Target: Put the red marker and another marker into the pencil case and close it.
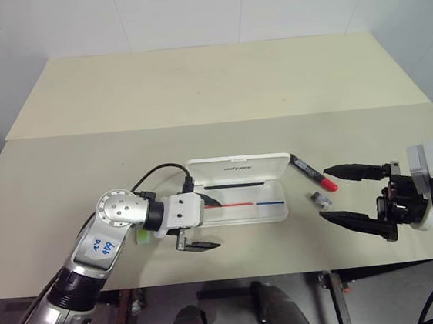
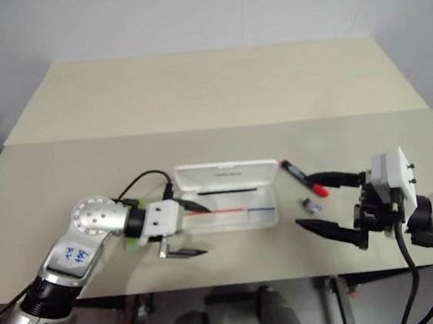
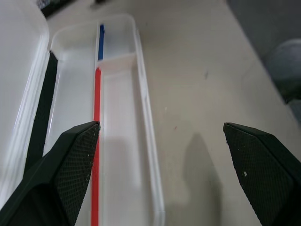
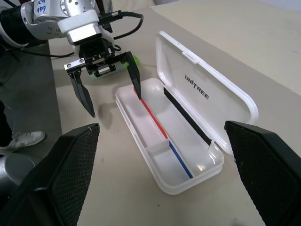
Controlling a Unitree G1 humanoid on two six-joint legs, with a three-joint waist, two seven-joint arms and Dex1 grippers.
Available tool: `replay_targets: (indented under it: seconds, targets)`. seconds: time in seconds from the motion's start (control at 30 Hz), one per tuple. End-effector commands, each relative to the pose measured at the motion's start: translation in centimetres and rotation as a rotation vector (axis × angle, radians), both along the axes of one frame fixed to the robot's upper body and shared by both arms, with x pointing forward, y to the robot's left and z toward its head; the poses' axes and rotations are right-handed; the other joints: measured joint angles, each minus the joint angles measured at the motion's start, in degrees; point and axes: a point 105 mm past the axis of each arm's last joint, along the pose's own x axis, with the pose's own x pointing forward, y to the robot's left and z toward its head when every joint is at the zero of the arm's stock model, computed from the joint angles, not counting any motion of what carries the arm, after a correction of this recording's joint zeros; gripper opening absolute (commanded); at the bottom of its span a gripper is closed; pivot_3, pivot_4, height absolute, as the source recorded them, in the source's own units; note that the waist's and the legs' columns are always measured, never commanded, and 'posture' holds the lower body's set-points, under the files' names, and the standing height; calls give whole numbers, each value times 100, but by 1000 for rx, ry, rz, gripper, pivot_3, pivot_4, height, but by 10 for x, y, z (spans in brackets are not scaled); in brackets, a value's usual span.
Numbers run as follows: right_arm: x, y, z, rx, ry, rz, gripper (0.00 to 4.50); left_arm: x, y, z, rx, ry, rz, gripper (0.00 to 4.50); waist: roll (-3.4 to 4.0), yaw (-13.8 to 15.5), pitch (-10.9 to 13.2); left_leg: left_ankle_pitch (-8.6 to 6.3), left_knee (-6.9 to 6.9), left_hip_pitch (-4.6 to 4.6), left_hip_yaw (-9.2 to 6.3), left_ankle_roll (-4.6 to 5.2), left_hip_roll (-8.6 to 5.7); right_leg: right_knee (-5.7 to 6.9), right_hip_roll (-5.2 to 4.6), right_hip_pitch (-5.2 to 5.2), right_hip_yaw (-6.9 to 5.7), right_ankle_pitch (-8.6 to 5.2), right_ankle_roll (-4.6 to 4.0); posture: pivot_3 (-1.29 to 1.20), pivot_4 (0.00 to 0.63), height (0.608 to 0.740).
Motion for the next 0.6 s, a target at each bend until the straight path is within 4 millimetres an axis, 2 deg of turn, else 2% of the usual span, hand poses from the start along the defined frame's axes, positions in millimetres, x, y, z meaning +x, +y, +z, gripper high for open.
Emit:
replay_targets:
  seconds: [0.03,0.13,0.23,0.37,0.47,0.6]
  targets:
    - [1,1,5,-18,-27,17,4500,-7,-4,25,-67,-36,-13,4469,0,0,0,0,0,0,0,0,0,0,0,0,0,0,0,0,150,740]
    - [4,0,4,-25,-20,16,4500,-14,-7,41,-118,-25,-13,4469,0,-2,0,0,0,0,0,0,0,0,0,0,0,0,0,0,150,740]
    - [9,-3,-2,-45,-7,-14,4500,-18,-13,67,-264,-3,-6,4469,0,-1,0,0,0,0,0,0,0,0,0,0,0,0,1,0,150,740]
    - [25,-14,-17,-84,8,-114,4500,-11,-16,98,-430,-2,52,4469,0,-1,0,0,8,0,0,0,-2,0,0,1,1,2,6,0,150,740]
    - [38,-16,-24,-92,-5,-168,4500,-7,-17,105,-481,3,65,4469,0,-4,0,1,7,5,0,1,-3,0,0,7,1,2,5,0,150,740]
    - [59,-15,-22,-67,-70,-226,4500,2,-17,107,-485,-7,60,4469,2,-44,1,1,5,8,8,0,-2,2,1,5,6,3,4,0,150,740]
